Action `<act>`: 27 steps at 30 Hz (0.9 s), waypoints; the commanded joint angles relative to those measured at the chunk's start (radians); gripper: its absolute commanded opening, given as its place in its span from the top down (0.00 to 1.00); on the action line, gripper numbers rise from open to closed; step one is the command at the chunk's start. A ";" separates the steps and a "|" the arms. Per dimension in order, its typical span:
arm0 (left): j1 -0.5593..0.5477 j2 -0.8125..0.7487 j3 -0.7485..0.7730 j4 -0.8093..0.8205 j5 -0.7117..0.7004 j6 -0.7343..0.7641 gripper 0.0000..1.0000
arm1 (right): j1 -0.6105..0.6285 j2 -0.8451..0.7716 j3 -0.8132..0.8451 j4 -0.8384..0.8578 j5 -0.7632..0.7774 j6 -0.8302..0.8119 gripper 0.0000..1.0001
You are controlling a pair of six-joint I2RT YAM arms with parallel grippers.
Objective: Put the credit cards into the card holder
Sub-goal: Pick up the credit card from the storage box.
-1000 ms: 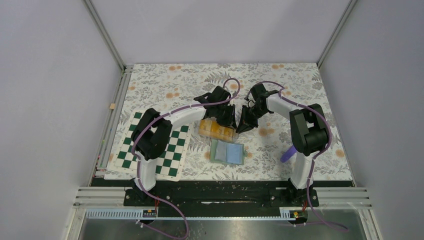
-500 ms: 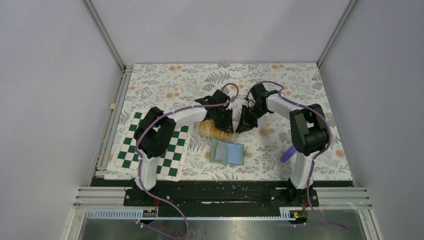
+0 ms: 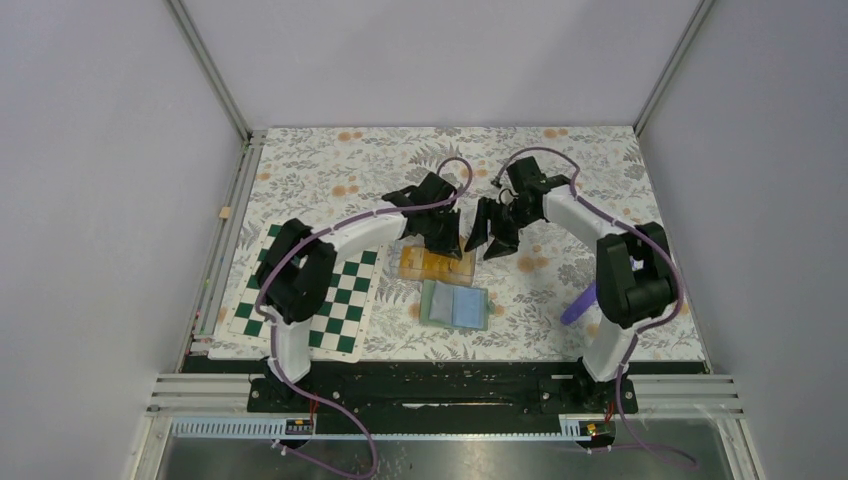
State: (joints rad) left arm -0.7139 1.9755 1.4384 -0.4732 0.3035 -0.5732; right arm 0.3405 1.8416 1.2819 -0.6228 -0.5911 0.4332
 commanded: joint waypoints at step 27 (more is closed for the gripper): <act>-0.023 -0.923 -0.741 0.949 0.399 -0.308 1.00 | 0.113 -0.842 -0.449 0.491 -0.399 0.315 0.26</act>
State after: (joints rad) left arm -0.7250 1.0836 0.6933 0.2924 0.6376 -0.8146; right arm 0.3927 0.9901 0.8375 -0.3050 -0.9142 0.6525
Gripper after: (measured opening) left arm 0.010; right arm 0.786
